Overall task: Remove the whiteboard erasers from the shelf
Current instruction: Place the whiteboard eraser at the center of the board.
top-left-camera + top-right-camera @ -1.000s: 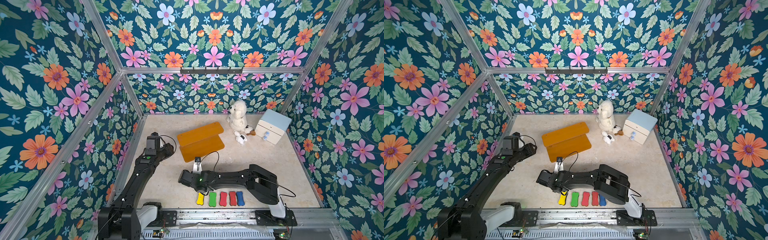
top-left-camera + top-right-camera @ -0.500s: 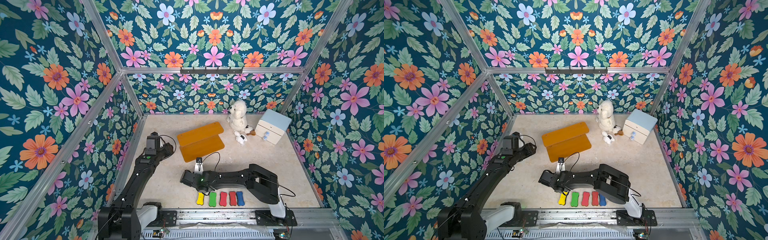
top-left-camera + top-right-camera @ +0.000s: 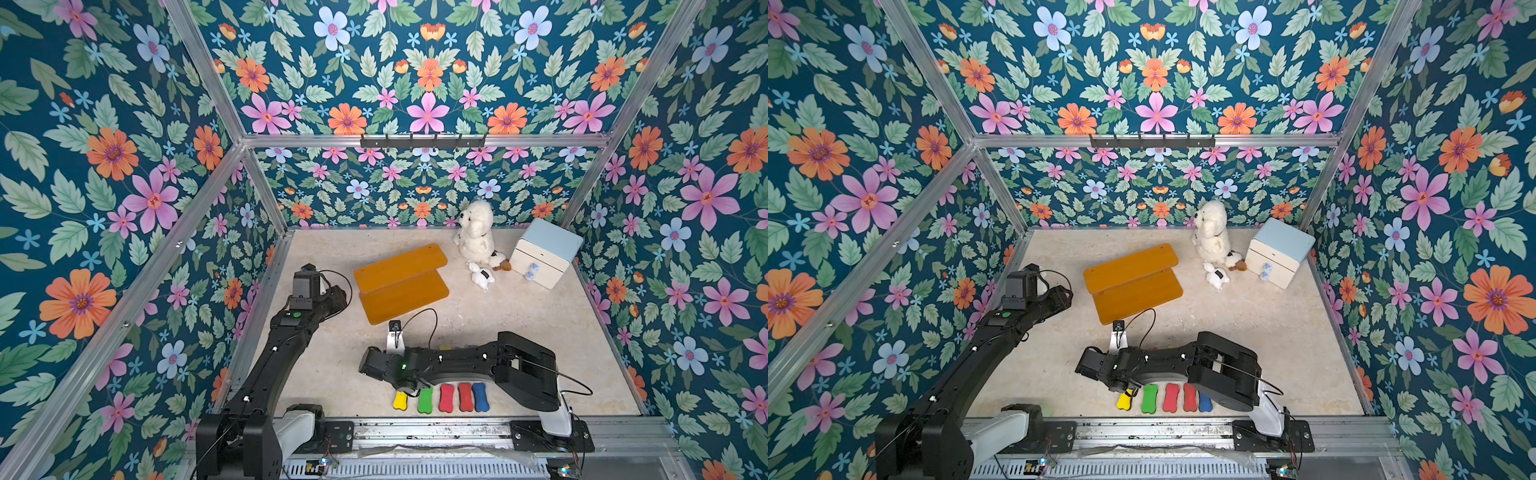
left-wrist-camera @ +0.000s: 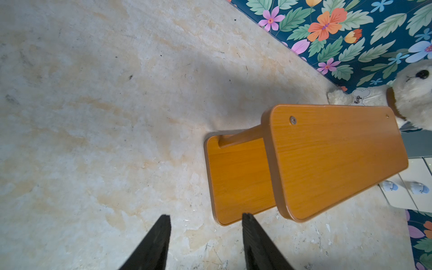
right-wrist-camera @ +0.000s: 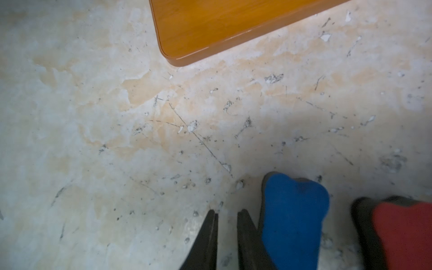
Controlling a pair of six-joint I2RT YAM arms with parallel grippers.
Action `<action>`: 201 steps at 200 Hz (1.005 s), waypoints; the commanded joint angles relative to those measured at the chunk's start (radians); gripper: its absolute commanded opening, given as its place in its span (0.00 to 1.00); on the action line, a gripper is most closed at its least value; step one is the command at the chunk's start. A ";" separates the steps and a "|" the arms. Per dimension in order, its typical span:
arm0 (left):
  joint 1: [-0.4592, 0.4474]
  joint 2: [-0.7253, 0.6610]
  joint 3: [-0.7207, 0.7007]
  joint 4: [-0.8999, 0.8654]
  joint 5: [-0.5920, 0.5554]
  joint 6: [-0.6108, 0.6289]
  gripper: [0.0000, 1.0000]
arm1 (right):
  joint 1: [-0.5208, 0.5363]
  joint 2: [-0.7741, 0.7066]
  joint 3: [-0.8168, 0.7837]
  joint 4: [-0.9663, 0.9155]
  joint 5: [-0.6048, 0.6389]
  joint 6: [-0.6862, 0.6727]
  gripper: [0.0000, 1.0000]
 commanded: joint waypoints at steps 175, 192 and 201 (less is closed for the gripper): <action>0.001 0.008 0.007 -0.004 -0.009 0.009 0.55 | 0.010 -0.026 -0.019 -0.002 0.006 0.019 0.22; 0.001 0.008 0.007 -0.004 -0.009 0.008 0.55 | 0.011 -0.026 -0.018 -0.003 0.007 0.019 0.22; 0.001 0.007 0.007 -0.004 -0.009 0.009 0.55 | 0.013 -0.028 -0.015 -0.004 0.011 0.016 0.22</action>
